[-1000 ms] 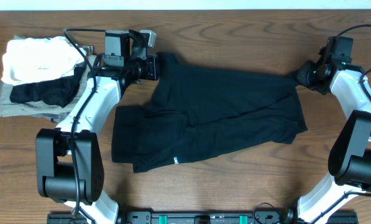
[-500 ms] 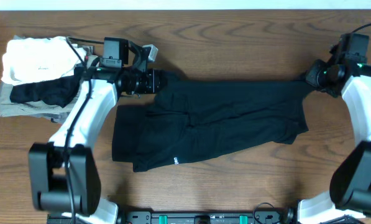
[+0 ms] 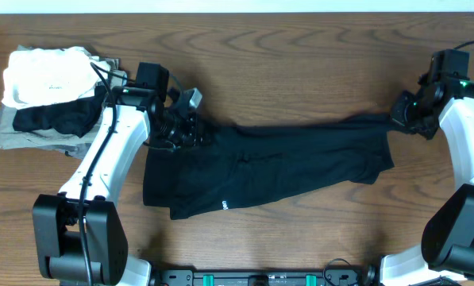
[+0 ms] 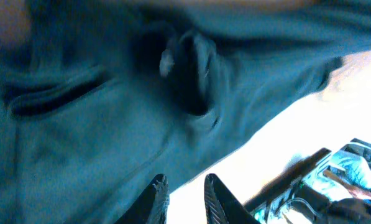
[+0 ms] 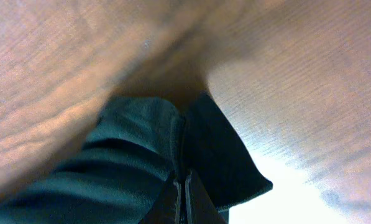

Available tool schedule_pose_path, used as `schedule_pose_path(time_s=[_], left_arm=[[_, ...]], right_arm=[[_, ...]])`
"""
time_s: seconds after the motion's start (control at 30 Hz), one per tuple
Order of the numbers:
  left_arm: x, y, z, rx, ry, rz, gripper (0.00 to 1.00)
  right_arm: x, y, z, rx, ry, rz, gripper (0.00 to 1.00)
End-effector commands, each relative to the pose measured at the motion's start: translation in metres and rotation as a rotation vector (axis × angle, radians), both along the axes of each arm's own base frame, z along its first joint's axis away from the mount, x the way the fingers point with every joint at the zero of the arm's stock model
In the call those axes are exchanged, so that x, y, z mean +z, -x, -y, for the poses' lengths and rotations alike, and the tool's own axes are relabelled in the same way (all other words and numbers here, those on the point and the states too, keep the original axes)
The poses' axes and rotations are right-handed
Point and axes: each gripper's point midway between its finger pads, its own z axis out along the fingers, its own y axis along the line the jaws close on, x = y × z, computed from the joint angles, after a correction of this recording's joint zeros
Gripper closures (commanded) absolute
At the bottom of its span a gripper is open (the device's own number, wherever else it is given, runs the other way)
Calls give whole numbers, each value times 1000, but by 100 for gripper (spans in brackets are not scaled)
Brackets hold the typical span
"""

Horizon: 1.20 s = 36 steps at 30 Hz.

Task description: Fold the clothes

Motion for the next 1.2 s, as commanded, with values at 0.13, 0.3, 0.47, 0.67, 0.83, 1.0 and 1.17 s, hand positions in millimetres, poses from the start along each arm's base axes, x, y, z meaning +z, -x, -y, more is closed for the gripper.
schedule_pose_path(time_s=[0.13,0.3,0.47,0.67,0.83,1.0,1.17], left_arm=[[-8,21,-15,11,-105,-93,77],[-13,7,-22,18,-152,-32,52],[-13,-16,-17,34,-129,51,50],[-37,-13,-9,40,-140,-36,50],[-59,-1,20,-30,-155,-91,50],[-69,-4,41,-12,-164,-91,50],[-79,-8,34,16,-214,-97,51]], right_arm=[[4,9,9,-33,13,-27,99],[4,11,10,-34,18,-34,99],[4,11,10,-34,19,-34,99],[4,10,9,-31,19,-35,99],[4,10,9,-30,19,-35,99],[4,10,9,-29,20,-33,99],[4,10,9,-28,20,-32,99]])
